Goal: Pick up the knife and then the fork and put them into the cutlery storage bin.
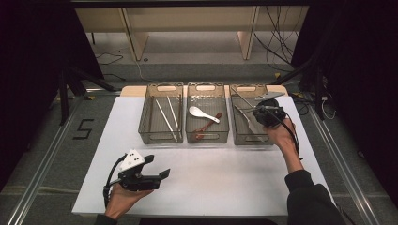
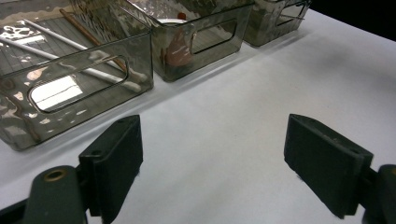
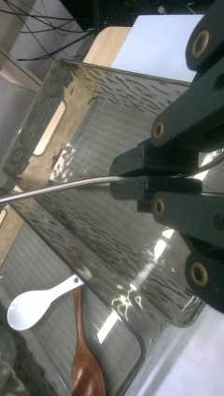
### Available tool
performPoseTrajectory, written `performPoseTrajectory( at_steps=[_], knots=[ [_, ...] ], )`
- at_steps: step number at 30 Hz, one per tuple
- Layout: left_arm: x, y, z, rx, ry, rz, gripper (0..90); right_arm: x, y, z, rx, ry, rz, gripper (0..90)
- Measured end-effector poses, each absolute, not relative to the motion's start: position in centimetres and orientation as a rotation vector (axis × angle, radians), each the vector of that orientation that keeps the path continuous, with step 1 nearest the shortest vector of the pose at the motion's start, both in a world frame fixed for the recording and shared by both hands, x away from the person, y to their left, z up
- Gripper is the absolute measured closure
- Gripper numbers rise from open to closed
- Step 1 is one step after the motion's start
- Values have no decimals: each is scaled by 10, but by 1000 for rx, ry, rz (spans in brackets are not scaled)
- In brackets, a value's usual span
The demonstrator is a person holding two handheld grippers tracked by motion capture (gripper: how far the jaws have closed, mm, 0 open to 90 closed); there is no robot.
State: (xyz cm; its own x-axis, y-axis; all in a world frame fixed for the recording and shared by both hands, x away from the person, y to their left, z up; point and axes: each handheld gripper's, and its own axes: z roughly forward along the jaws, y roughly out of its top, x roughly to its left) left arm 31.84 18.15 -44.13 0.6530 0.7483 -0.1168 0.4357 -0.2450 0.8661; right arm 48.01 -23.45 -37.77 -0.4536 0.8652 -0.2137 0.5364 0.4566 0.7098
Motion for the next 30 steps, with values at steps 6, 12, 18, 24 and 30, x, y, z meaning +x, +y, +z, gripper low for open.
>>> performPoseTrajectory(
  at_steps=[6, 12, 18, 24, 30],
  knots=[
    [318, 182, -442, 1881, 933, 401, 190, 485, -237, -382, 1215, 2140, 746, 880],
    [319, 182, -442, 1883, 936, 396, 190, 490, -239, -386, 1254, 2135, 729, 880],
    [319, 181, -443, 1879, 938, 395, 190, 495, -240, -392, 1282, 2133, 702, 880],
    [319, 181, -444, 1881, 944, 388, 190, 498, -240, -396, 1305, 2136, 690, 878],
    [319, 181, -443, 1882, 942, 387, 190, 501, -240, -401, 1335, 2140, 680, 874]
  ],
)
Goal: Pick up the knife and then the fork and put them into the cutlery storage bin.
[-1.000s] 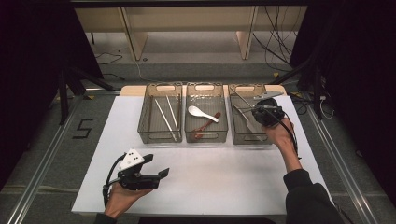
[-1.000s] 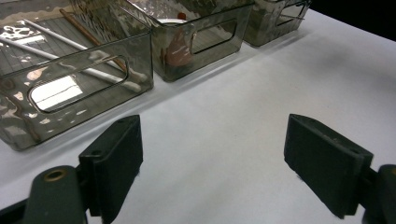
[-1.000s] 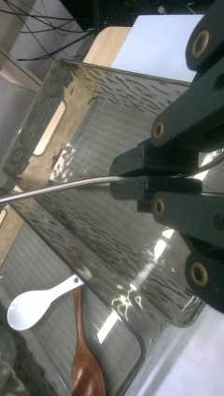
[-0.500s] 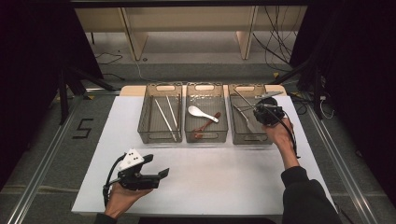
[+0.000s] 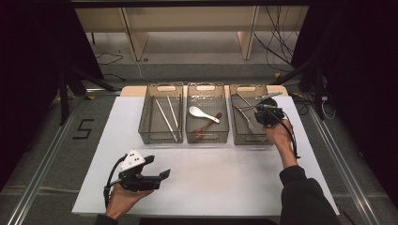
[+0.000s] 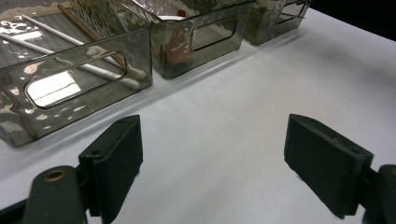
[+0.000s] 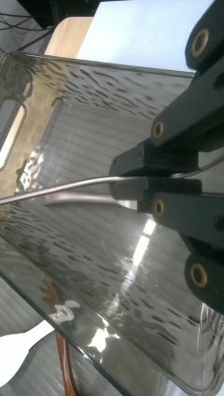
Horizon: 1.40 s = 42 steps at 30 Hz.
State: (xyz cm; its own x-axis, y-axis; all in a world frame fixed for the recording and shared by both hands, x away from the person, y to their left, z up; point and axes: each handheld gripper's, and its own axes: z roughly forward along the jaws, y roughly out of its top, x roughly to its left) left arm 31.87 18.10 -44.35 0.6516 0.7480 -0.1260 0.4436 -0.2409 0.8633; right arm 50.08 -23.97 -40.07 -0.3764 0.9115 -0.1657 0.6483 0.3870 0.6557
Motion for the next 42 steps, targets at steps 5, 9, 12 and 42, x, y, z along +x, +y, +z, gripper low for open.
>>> performPoseTrajectory(
  at_steps=[5, 9, 12, 42],
  knots=[
    [319, 180, -443, 1883, 943, 383, 190, 503, -238, -402, 1363, 2129, 703, 729],
    [319, 181, -444, 1883, 947, 380, 190, 502, -239, -398, 1347, 2125, 741, 679],
    [319, 181, -444, 1880, 950, 378, 189, 499, -239, -395, 1348, 2127, 762, 648],
    [319, 182, -445, 1872, 951, 342, 183, 425, -214, -377, 1230, 2212, 1207, 373]
  ],
)
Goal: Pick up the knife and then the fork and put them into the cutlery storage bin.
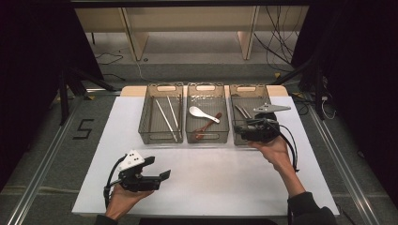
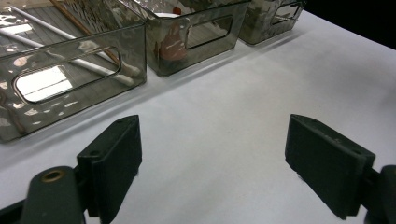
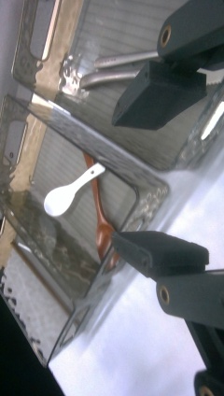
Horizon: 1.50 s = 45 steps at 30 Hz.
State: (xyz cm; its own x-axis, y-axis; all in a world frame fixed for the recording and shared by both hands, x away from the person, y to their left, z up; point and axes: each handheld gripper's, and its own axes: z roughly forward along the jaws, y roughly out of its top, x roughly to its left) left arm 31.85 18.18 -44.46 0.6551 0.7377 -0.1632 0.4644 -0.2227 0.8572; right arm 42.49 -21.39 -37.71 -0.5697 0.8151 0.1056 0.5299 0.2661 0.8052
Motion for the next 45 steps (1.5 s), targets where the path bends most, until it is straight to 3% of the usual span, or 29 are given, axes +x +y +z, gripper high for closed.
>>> performPoseTrajectory(
  at_steps=[22, 45],
  knots=[
    [319, 183, -444, 1862, 945, 322, 176, 377, -216, -390, 1156, 2196, 1373, 298],
    [318, 184, -443, 1853, 929, 306, 172, 330, -226, -419, 1108, 2154, 1454, 284]
  ],
)
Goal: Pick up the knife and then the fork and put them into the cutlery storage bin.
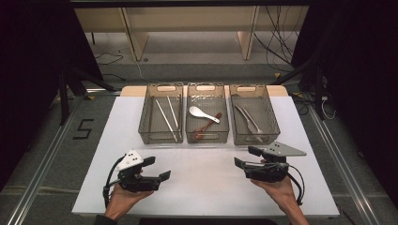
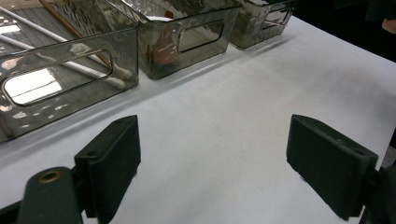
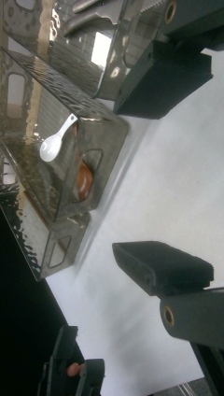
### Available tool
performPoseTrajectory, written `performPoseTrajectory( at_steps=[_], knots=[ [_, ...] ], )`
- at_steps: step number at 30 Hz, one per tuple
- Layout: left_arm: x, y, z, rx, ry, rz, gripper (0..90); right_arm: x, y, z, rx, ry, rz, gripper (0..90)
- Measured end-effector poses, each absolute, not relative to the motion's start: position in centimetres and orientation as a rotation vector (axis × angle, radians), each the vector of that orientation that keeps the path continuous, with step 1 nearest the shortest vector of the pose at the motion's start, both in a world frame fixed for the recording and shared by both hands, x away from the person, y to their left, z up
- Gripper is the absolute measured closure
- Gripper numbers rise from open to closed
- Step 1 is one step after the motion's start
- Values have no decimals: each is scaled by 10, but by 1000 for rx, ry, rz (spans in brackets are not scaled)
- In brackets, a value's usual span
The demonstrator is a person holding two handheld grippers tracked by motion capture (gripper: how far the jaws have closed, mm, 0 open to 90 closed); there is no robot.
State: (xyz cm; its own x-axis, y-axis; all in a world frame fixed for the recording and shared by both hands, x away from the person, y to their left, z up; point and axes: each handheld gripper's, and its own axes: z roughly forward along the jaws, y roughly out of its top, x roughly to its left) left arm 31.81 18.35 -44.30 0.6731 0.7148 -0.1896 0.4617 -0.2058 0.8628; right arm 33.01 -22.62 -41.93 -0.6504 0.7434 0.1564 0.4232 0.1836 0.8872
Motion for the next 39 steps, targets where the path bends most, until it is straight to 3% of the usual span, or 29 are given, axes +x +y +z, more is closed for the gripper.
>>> performPoseTrajectory(
  at_steps=[16, 39],
  knots=[
    [316, 185, -443, 1840, 920, 293, 164, 308, -229, -440, 1090, 2162, 1445, 215],
    [316, 184, -444, 1849, 911, 289, 161, 303, -231, -444, 1107, 2141, 1460, 215]
  ],
)
